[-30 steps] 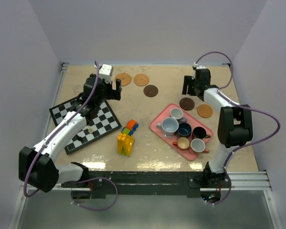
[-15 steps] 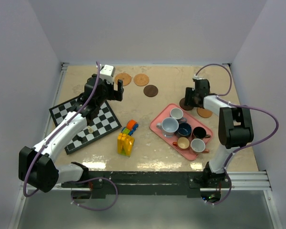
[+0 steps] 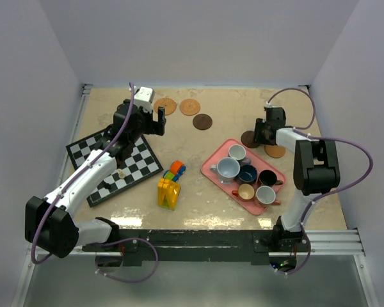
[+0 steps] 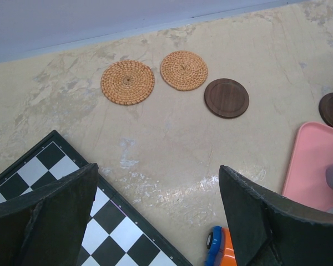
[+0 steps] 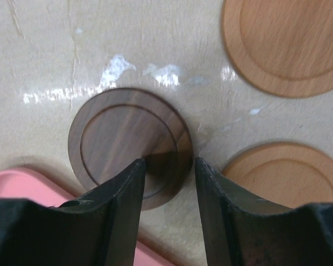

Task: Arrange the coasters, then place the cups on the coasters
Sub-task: Move the coaster to the center of the board.

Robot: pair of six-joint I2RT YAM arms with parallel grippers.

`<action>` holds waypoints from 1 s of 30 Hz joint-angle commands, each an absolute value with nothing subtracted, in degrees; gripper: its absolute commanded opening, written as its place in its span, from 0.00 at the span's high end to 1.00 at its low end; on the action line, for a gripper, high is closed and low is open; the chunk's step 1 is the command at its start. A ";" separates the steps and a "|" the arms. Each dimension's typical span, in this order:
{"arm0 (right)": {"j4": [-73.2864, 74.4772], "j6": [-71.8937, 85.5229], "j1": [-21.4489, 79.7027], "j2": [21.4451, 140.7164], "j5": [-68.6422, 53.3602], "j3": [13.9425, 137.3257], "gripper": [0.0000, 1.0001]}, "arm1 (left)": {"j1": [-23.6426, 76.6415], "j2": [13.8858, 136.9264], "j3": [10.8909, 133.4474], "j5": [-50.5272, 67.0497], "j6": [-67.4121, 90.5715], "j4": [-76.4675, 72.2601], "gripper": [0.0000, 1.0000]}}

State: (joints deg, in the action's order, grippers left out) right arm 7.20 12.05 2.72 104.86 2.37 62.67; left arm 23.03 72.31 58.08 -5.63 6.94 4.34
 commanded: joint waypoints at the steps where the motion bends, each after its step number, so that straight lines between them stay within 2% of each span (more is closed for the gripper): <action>1: 5.98 12.92 1.76 107.05 1.67 63.54 0.55 | 23.29 71.98 58.18 -6.50 7.56 2.29 0.06; 4: 5.54 13.10 1.76 107.84 0.45 63.72 0.61 | 23.29 71.98 58.01 -6.50 7.56 2.20 0.06; 8: 5.01 13.71 1.76 109.07 -1.30 64.95 0.74 | 23.29 72.25 58.01 -6.42 7.56 2.20 0.06; 12: 4.57 14.24 1.76 110.30 -1.93 66.09 0.81 | 23.29 72.33 57.92 -6.85 7.47 2.11 0.06; 23: 0.97 17.66 3.77 113.81 -2.73 68.20 0.91 | 23.29 72.86 57.83 -6.94 7.56 2.20 0.06; 30: 0.88 19.42 6.50 117.86 -2.20 73.29 0.94 | 23.29 72.86 57.92 -7.21 7.38 2.20 0.06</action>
